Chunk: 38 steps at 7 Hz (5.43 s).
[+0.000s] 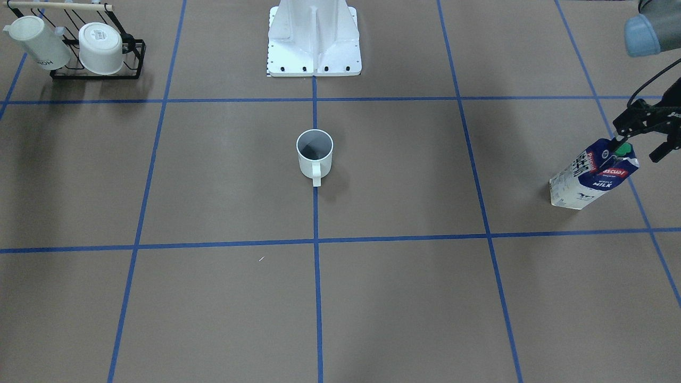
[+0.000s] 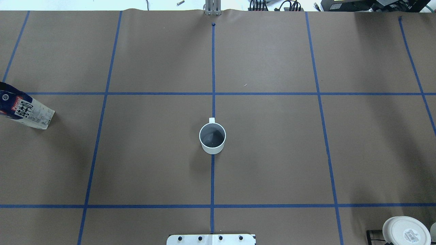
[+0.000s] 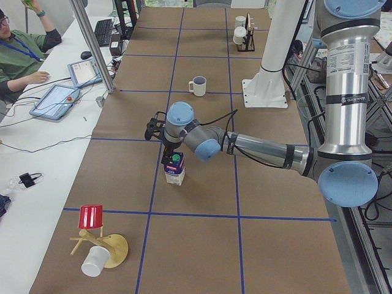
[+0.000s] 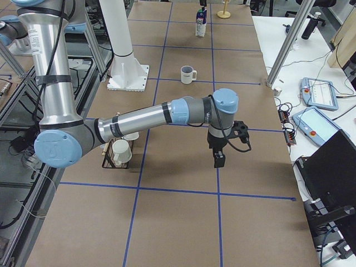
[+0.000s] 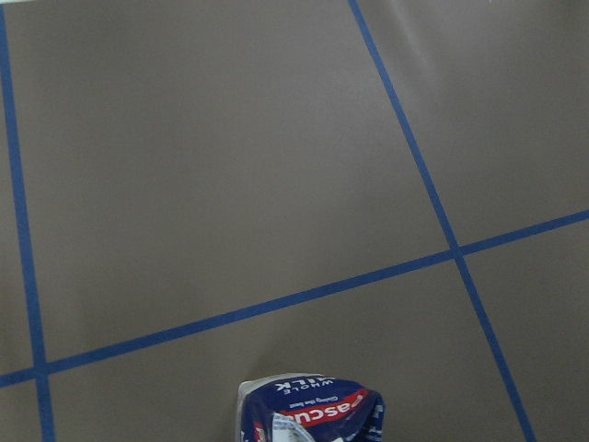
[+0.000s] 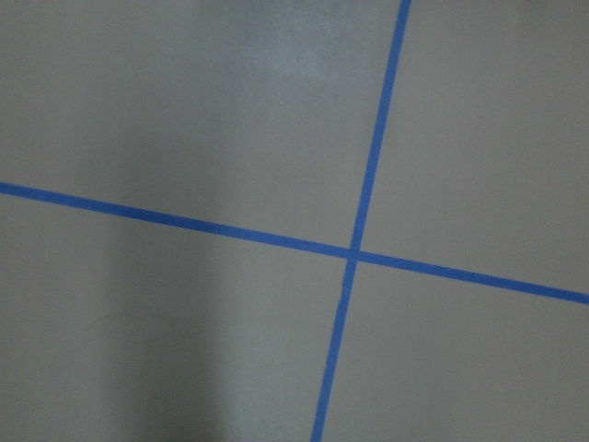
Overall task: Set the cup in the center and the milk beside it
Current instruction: 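Grasp the Pascual milk carton with the left gripper, then lift and carry the milk carton with the left gripper toward the mug, then lower the milk carton beside the mug with the left gripper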
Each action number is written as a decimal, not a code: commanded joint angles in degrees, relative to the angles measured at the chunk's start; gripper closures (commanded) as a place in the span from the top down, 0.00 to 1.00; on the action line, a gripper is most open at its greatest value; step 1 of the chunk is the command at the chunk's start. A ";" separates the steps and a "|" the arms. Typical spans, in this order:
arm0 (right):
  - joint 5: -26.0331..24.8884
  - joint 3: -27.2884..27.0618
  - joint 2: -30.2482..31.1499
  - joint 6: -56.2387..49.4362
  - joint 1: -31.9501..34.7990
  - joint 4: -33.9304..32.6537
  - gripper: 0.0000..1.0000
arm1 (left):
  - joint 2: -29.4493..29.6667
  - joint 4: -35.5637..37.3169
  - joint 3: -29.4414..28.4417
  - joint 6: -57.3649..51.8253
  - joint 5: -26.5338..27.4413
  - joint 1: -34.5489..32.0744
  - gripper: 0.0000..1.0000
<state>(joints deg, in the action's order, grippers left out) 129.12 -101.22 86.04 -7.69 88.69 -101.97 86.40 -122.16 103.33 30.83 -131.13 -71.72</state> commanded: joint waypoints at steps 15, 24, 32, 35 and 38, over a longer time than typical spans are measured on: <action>-0.10 0.32 4.31 -3.65 2.18 0.10 1.00 | 2.71 6.92 5.36 1.02 -1.32 2.73 0.00; -2.02 4.18 13.97 -3.91 4.29 11.88 1.00 | 40.58 46.57 9.54 34.27 20.99 33.19 0.00; -2.82 4.63 14.24 -3.74 4.29 11.79 1.00 | 44.65 41.59 1.97 35.27 25.22 39.90 0.97; -2.73 4.63 14.24 -3.74 4.29 11.88 1.00 | 44.47 42.35 4.14 29.59 27.95 39.48 0.99; -2.65 5.94 14.33 -3.57 4.29 11.79 1.00 | 42.73 51.98 9.76 17.84 24.63 30.28 0.99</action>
<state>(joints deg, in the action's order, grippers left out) 126.41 -96.12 100.33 -11.35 92.99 -90.16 130.34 -74.72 110.47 55.24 -104.72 -37.04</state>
